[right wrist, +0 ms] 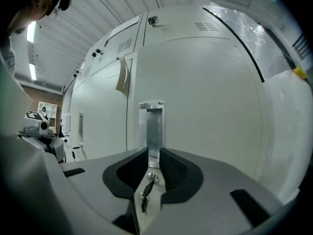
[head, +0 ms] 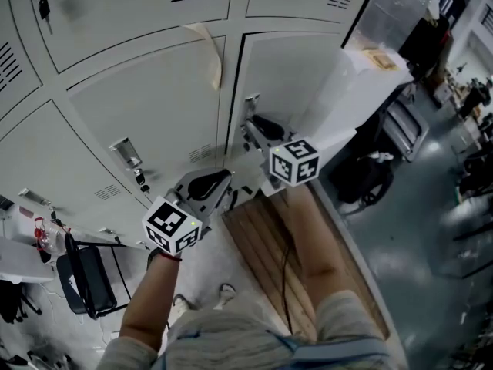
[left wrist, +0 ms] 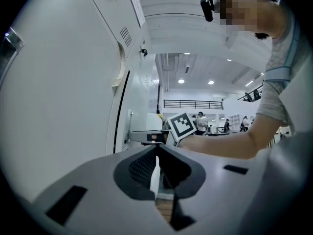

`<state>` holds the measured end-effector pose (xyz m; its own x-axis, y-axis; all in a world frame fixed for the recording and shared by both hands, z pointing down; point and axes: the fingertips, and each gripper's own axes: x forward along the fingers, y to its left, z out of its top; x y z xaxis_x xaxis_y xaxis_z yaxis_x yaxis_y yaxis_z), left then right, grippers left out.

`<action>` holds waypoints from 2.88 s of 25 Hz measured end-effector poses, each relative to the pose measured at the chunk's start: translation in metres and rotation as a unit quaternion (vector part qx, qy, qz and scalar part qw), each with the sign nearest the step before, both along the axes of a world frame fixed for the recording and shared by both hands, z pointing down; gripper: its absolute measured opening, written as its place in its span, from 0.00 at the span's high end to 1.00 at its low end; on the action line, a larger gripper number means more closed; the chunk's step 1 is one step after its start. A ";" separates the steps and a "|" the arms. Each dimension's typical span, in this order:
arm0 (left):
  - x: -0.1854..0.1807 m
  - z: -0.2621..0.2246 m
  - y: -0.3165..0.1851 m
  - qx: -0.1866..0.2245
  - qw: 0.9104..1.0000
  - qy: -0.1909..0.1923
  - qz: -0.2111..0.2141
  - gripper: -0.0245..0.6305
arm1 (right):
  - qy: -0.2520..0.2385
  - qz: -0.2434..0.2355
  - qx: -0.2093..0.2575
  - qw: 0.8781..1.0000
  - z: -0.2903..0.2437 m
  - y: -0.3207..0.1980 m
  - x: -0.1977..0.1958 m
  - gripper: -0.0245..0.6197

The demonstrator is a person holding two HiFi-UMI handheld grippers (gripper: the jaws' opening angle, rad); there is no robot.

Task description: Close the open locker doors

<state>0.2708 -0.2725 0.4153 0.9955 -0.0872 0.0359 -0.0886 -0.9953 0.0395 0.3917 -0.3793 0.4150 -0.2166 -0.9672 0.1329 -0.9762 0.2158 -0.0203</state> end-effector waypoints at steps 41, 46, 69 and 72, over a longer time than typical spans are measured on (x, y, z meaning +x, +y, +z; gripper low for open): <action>-0.031 -0.015 0.009 0.017 0.999 -0.003 -0.032 0.96 | 0.001 -0.015 0.036 0.999 -0.037 0.016 -0.027 0.84; -0.050 -0.015 0.018 0.014 0.999 -0.005 -0.036 0.96 | -0.002 -0.046 0.052 0.998 -0.043 0.051 -0.061 0.84; -0.165 -0.024 0.073 0.011 0.998 0.023 -0.052 0.96 | -0.032 -0.148 0.067 0.986 -0.041 0.178 -0.218 0.84; -0.181 -0.024 0.076 0.005 0.998 0.035 -0.060 0.96 | -0.043 -0.162 0.059 0.984 -0.037 0.183 -0.237 0.84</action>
